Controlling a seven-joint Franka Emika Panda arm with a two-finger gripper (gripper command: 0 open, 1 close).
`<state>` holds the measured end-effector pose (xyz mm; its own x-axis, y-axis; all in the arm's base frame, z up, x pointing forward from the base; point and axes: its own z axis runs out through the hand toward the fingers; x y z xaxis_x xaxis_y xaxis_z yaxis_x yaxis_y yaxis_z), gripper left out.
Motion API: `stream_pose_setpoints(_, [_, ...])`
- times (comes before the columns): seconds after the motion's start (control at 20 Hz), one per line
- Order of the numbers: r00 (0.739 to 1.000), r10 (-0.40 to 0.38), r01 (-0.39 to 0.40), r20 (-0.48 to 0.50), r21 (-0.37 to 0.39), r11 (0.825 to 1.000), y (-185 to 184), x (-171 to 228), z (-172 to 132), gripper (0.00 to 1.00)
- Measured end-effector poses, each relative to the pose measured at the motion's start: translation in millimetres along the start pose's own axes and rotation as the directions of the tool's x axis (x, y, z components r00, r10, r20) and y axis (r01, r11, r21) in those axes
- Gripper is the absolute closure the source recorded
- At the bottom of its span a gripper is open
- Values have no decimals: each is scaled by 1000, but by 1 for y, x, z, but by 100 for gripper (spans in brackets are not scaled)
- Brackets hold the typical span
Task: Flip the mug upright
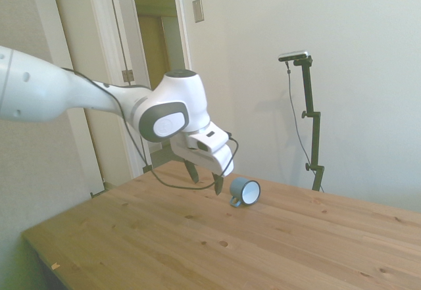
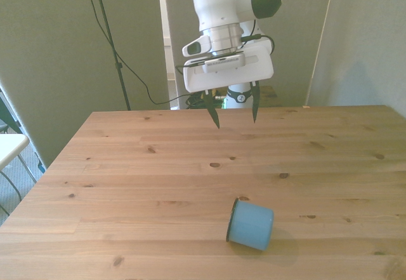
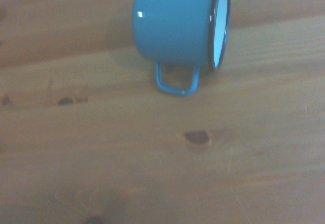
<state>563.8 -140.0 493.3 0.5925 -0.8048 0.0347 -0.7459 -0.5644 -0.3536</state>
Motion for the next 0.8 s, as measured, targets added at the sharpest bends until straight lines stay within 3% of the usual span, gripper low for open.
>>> stream_pose_setpoints(0.2, [997, 3, -9, 78, 83, 997, -28, 47, 21, 0])
stream_pose_setpoints(0.3, [997, 7, -15, 78, 95, 995, -30, 52, 19, 0])
stream_pose_setpoints(0.8, [984, 100, -134, 149, 238, 962, 9, 145, 57, 0])
